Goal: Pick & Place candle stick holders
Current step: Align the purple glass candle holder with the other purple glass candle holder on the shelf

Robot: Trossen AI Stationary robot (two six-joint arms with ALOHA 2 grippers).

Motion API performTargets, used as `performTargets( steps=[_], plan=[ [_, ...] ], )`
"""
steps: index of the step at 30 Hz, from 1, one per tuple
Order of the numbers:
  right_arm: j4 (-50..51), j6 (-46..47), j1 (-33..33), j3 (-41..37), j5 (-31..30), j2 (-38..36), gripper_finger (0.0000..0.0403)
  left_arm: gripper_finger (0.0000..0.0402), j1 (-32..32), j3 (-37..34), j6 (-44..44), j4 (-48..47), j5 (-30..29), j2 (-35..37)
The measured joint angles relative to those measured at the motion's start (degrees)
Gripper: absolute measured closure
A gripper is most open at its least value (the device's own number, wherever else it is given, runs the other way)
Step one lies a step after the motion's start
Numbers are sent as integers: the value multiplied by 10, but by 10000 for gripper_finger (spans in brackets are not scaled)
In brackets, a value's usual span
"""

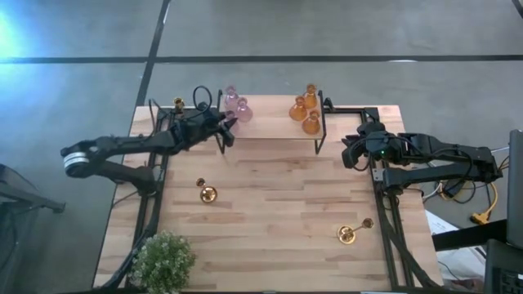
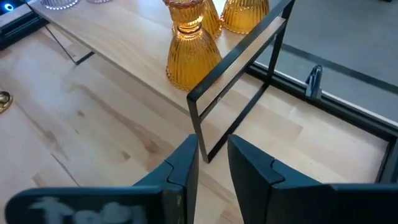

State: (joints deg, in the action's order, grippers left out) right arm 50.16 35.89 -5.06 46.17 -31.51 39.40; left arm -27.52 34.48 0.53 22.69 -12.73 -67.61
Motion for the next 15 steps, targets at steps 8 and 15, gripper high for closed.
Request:
performTargets(
  steps=[8,15],
  plan=[
    [0,2,0,2,0,0,331,275,-9,1,6,7,14,-11],
    [0,2,0,2,0,0,323,275,-14,1,0,2,14,-11]
  ],
)
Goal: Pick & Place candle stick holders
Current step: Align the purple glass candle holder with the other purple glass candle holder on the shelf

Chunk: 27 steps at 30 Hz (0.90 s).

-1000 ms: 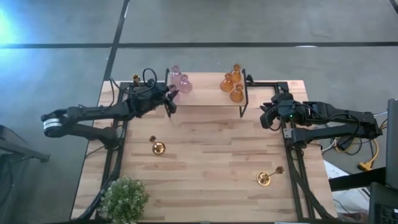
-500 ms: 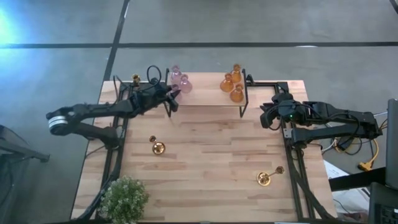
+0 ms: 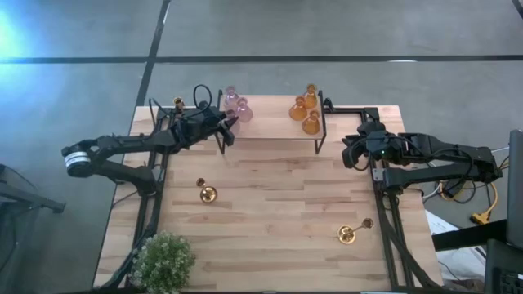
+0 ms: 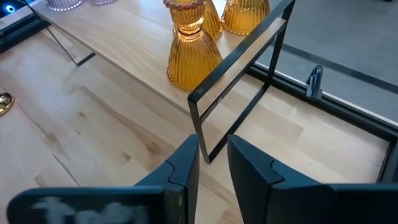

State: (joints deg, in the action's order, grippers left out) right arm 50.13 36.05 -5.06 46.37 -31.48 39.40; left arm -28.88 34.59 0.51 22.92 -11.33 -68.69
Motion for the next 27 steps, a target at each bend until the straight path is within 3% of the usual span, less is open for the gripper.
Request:
performTargets(
  steps=[8,18,27],
  plan=[
    [0,0,0,0,0,0,317,232,0,-1,9,-9,1,-1],
    [0,0,0,0,1,0,333,224,0,-1,28,-10,26,3],
    [-3,0,0,0,2,0,319,223,-3,-1,28,-10,26,4]
  ],
)
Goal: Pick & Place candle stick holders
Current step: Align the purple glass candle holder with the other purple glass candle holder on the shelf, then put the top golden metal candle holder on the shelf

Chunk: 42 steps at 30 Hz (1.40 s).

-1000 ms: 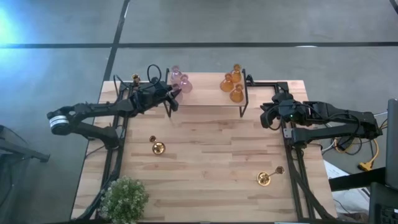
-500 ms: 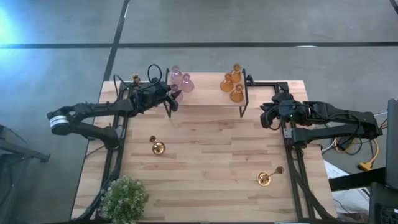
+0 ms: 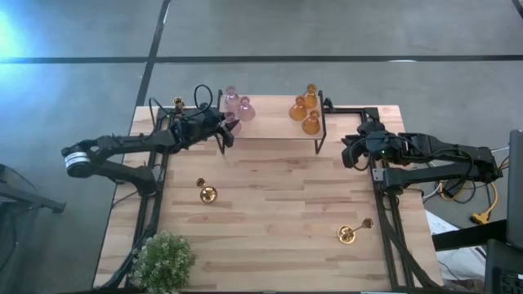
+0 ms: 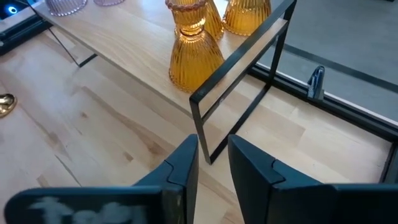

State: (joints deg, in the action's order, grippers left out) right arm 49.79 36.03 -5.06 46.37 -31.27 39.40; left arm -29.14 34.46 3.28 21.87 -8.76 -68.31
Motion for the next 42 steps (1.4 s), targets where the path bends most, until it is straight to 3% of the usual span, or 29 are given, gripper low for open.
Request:
performTargets(
  steps=[6,18,31,42],
  plan=[
    [-11,0,0,0,2,0,312,207,-3,0,1,-2,1,0],
    [-13,0,0,0,2,0,327,113,-4,0,2,-2,-1,11],
    [-21,0,0,0,2,0,317,108,-4,33,-23,-7,3,89],
    [-22,0,0,0,2,0,325,109,-4,152,-91,-104,4,174]
  ],
)
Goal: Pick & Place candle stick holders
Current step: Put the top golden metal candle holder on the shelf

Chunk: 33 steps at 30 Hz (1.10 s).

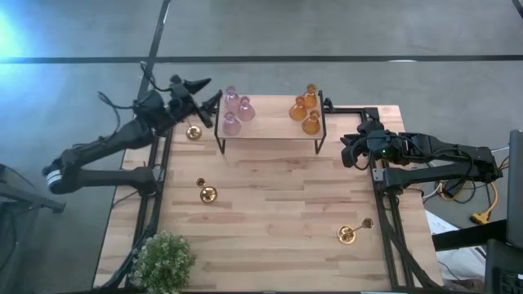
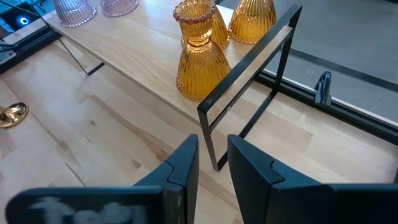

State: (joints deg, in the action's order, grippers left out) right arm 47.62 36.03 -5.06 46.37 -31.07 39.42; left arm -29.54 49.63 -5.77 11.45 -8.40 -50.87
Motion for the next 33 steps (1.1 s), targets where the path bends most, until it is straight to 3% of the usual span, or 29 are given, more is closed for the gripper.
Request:
performTargets(
  steps=[5,9,14,20,27,33],
  plan=[
    [0,0,0,0,0,0,333,114,0,63,-1,-127,-9,35],
    [0,0,0,-1,0,0,333,120,2,118,22,-289,-60,63],
    [0,0,0,-1,-3,0,326,131,5,169,108,-499,-136,93],
    [0,0,0,-1,-5,0,326,140,6,164,214,-641,-179,125],
    [0,0,0,-1,-7,0,335,140,6,111,239,-689,-198,144],
    [0,-1,0,-2,-24,1,327,140,9,-21,256,-623,-203,177]
  ],
)
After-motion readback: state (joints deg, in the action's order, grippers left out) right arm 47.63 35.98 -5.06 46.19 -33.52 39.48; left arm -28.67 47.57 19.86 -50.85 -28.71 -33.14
